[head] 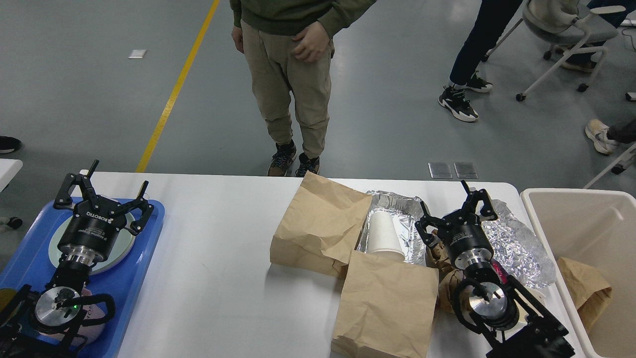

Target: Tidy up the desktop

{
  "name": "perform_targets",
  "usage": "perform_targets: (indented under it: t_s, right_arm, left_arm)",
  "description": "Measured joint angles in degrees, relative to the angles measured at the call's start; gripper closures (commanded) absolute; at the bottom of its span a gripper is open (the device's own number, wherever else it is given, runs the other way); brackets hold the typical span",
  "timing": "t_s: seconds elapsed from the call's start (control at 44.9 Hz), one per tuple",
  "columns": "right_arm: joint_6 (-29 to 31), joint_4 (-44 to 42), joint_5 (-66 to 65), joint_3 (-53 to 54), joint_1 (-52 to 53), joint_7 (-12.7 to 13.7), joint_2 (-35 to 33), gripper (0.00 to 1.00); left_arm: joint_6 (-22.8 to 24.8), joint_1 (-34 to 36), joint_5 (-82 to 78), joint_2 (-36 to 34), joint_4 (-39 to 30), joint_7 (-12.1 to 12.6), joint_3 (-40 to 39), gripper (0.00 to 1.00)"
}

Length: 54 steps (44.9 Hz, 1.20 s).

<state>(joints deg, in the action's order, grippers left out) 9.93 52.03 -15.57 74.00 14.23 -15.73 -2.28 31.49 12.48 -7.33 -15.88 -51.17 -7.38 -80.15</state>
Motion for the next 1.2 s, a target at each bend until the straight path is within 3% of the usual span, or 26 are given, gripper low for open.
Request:
perform_targets:
  t_s: [0.735,1.07,1.203]
  right_arm:
    - [0.00,0.00,0.02,-0.01,0.00,0.00,0.00,0.00]
    - [0.00,0.00,-0.01,0.00,0.00,0.00,0.00,0.00]
    - [0.00,0.00,-0.01,0.00,0.00,0.00,0.00,0.00]
  left_arm:
    - [-0.02,2.61,0.21,3.36,0.41,-0.35,-1.02,0.04]
    - [2.12,5.19,0.08,5.26,8.93,-0.08,0.02,0.04]
    - [5.29,7.10,-0.08,5.92,13.29,-0.64,0.02,0.04]
